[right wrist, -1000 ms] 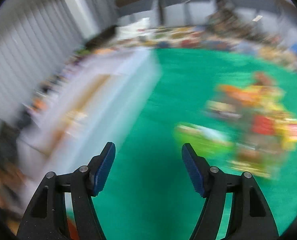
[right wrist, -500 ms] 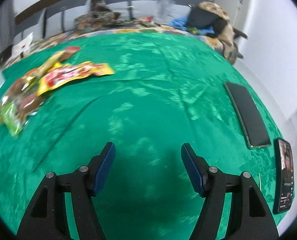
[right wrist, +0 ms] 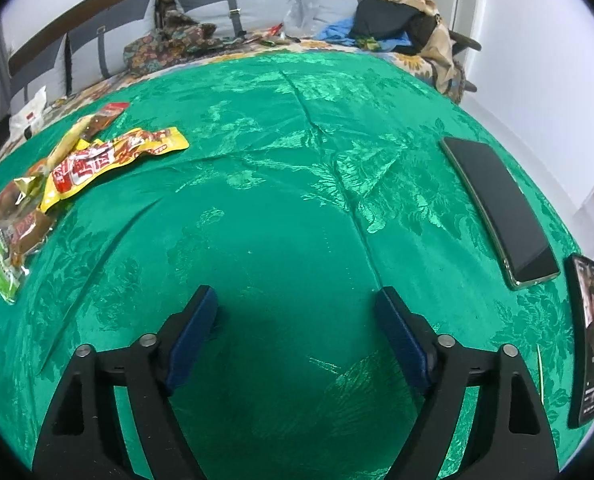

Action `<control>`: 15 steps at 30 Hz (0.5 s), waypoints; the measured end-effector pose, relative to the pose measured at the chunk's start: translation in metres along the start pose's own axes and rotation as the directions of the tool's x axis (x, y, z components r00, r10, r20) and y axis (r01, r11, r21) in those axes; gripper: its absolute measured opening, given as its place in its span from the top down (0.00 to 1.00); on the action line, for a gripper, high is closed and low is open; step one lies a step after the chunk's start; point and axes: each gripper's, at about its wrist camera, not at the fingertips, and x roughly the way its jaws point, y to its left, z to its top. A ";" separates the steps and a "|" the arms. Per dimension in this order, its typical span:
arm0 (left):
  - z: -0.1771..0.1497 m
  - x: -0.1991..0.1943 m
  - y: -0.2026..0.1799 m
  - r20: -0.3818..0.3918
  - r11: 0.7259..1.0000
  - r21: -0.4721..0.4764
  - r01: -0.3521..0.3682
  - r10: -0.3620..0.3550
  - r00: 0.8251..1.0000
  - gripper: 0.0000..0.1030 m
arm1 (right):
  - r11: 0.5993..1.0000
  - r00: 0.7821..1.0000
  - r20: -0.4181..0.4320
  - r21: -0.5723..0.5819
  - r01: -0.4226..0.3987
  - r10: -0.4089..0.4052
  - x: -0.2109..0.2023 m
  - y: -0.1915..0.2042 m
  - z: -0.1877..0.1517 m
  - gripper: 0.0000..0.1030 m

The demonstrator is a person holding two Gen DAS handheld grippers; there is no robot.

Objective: Organize snacks
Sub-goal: 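Withdraw both tools from the box back over the cloth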

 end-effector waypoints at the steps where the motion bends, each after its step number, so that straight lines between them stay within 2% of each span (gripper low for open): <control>1: 0.003 -0.012 -0.007 0.033 1.000 0.012 0.020 -0.020 0.999 0.01 | 1.000 1.000 0.000 -0.002 0.002 -0.002 0.000 0.000 0.000 0.17; 3: 0.008 -0.031 -0.024 0.072 0.995 0.029 0.093 -0.095 0.993 0.00 | 1.000 1.000 0.000 -0.003 0.003 -0.003 0.000 0.000 0.000 0.17; 6: 0.007 -0.044 -0.053 0.034 0.968 0.020 0.251 -0.251 0.967 0.00 | 1.000 1.000 0.000 -0.003 0.003 -0.003 0.000 0.000 0.000 0.17; 7: 0.004 -0.043 -0.065 0.003 0.951 0.010 0.309 -0.309 0.951 0.00 | 1.000 1.000 0.000 -0.003 0.003 -0.003 0.000 0.000 0.000 0.17; 9: -0.010 -0.033 -0.091 -0.096 0.907 -0.014 0.420 -0.419 0.903 0.00 | 1.000 1.000 0.000 -0.003 0.003 -0.003 0.000 0.000 0.000 0.17; 10: -0.023 -0.021 -0.108 -0.169 0.885 -0.029 0.465 -0.463 0.870 0.00 | 1.000 1.000 0.000 -0.003 0.003 -0.003 0.000 0.000 0.000 0.17; 12: -0.049 0.004 -0.135 -0.286 0.862 -0.044 0.506 -0.496 0.820 0.00 | 1.000 1.000 0.000 -0.003 0.003 -0.003 0.000 0.000 0.000 0.17; 15: -0.081 0.040 -0.163 -0.402 0.859 -0.079 0.506 -0.492 0.772 0.00 | 1.000 1.000 0.000 -0.003 0.003 -0.003 0.000 0.000 0.000 0.17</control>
